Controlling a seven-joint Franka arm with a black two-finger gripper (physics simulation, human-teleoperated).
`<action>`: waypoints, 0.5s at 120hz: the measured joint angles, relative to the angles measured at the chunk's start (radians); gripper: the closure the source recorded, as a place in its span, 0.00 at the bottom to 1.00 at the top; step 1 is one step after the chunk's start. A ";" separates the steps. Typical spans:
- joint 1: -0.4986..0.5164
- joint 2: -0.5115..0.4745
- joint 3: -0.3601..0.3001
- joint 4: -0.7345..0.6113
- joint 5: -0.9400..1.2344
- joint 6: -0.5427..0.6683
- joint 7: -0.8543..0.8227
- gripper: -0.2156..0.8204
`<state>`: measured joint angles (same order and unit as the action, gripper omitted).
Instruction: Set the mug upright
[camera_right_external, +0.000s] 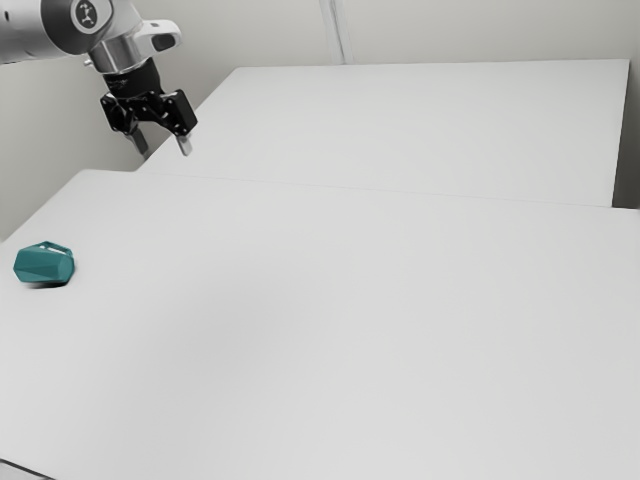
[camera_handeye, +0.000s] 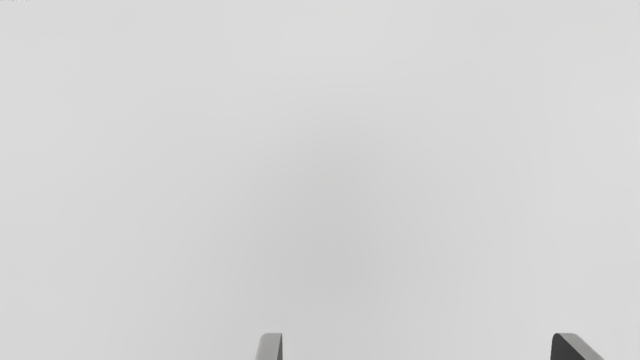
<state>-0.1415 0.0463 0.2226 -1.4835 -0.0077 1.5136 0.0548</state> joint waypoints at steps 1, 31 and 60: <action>-0.001 0.000 0.000 0.000 0.000 0.000 0.000 0.23; -0.013 -0.015 0.007 0.001 0.002 -0.001 0.001 0.23; 0.030 -0.022 0.019 0.001 0.001 -0.005 -0.001 0.23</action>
<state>-0.1119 0.0243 0.2415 -1.4823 -0.0070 1.5085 0.0535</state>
